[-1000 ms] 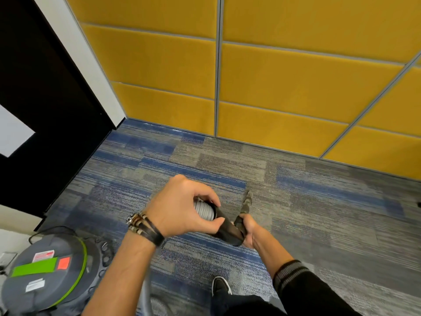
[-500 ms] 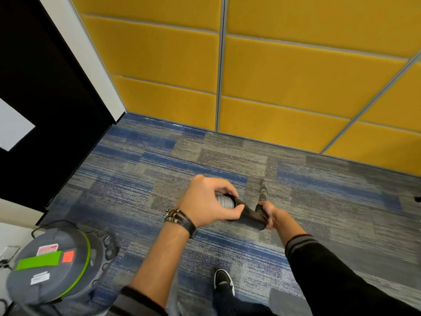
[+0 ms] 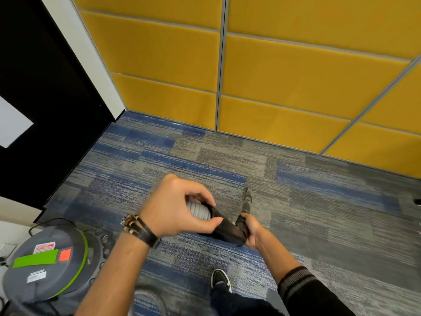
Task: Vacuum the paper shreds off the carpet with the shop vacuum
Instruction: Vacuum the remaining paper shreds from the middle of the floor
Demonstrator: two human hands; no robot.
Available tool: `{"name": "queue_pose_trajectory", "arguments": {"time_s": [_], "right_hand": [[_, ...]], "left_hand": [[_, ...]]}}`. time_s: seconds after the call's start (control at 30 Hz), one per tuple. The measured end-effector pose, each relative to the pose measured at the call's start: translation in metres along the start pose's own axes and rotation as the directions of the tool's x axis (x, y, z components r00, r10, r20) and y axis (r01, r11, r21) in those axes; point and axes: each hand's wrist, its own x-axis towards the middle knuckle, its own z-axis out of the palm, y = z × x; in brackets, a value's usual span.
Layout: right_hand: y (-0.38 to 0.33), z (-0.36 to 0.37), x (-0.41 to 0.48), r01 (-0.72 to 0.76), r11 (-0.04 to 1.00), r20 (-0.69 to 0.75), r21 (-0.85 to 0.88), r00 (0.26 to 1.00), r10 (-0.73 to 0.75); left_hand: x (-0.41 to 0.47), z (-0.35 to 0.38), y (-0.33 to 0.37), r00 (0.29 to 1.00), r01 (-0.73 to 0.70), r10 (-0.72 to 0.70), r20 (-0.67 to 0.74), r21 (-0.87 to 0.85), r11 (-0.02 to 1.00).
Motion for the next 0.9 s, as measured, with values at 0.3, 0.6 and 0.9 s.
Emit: {"name": "queue_pose_trajectory", "arguments": {"time_s": [0.3,0.6,0.9], "right_hand": [[0.021,-0.083,-0.018,-0.041,0.997,-0.127,0.064,0.991,0.049],[0.036,-0.037,-0.015,-0.047,0.998,-0.038,0.040,0.998,0.049],[0.059,-0.070,-0.026,-0.050,0.999,-0.079,-0.006,0.996,0.049]], "left_hand": [[-0.005,0.045,0.008,1.000,0.021,-0.021,0.001,-0.051,0.998],[-0.037,0.016,0.023,0.995,-0.051,0.056,-0.084,0.059,0.997],[-0.055,0.030,0.041,0.993,-0.108,0.107,-0.058,-0.015,0.994]]}}
